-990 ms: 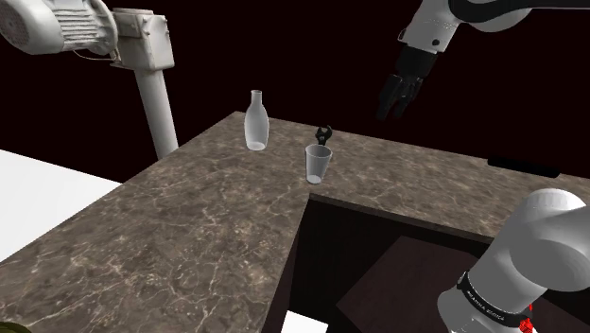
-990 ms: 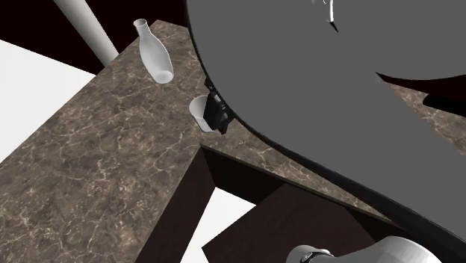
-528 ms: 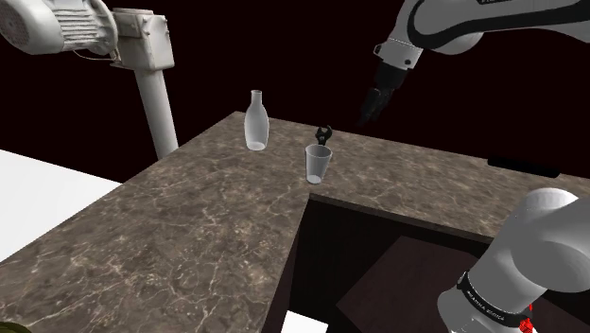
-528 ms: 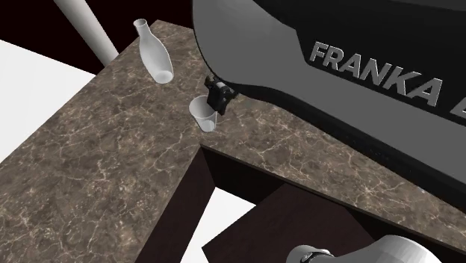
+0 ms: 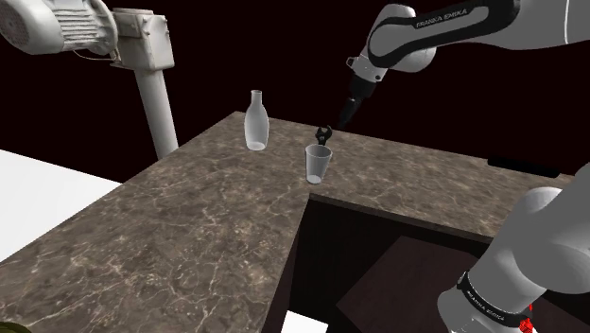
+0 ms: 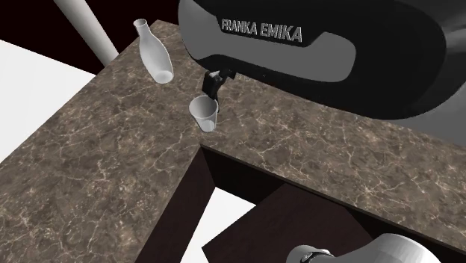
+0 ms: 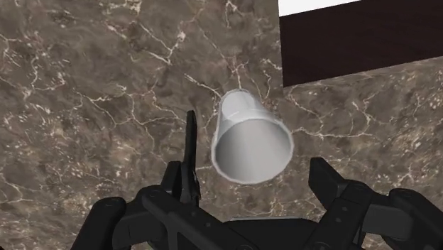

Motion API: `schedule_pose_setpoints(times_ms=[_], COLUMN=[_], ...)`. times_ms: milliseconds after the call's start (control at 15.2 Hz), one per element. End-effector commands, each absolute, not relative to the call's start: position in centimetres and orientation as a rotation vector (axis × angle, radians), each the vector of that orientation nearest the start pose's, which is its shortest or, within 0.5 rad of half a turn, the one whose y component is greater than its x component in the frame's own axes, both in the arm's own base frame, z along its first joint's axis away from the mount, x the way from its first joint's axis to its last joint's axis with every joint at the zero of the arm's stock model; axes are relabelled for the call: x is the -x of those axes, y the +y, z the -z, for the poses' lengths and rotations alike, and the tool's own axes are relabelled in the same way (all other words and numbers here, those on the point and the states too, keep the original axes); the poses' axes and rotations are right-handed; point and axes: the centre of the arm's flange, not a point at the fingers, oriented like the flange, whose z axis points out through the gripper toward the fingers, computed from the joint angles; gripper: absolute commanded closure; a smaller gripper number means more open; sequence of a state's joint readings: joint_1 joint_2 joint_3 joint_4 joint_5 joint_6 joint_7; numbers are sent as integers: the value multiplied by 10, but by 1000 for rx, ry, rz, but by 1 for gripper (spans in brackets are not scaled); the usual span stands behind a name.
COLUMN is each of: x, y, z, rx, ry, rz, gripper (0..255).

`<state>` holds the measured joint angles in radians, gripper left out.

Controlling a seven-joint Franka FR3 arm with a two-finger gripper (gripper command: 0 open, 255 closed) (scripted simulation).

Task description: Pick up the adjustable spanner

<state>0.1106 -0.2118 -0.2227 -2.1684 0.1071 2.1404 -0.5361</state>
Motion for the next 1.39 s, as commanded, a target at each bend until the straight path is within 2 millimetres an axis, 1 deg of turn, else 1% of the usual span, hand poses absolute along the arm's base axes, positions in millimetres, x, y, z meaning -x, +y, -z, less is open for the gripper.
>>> schedule_pose_setpoints(times_ms=[0,396,858,924,1056,1122,1320], x=[-528,-596,-596,-596,-596,-596,-596], y=[-63,-67,-67,-67,-67,-67,-67], z=[-490,-460,-423,-420,-420,-420,-419], rx=[2980,2929,2929,2929,2929,2930,2930], ry=[-648,-868,-868,-868,-868,-868,-868], rz=[349,410,410,410,410,410,410], gripper=[0,0,0,0,0,255,255])
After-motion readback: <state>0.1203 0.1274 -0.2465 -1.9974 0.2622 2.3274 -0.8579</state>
